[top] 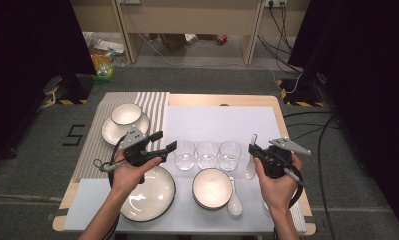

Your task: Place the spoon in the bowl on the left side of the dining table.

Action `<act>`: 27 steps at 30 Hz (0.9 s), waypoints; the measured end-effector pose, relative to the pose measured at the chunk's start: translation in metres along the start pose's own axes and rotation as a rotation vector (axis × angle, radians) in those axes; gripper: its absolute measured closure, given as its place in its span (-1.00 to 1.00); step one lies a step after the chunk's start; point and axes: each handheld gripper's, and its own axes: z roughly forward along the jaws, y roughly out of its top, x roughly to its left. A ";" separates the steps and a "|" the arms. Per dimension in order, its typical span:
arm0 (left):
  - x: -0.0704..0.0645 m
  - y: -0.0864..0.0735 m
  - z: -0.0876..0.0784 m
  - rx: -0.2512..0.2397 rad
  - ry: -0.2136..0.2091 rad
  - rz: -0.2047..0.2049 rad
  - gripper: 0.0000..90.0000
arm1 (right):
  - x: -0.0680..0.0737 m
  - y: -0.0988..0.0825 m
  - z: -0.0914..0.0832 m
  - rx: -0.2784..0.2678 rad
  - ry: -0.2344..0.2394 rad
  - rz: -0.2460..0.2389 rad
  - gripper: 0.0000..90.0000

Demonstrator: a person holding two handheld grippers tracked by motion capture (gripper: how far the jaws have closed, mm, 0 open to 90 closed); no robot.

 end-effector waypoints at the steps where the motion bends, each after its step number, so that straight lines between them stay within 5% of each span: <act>1: 0.000 0.000 0.000 -0.001 0.000 -0.001 -0.30 | 0.001 0.001 0.000 -0.005 0.003 0.000 0.92; 27: -0.003 0.012 0.008 0.003 -0.031 -0.012 -0.30 | 0.026 0.024 0.015 -0.106 0.073 -0.091 0.92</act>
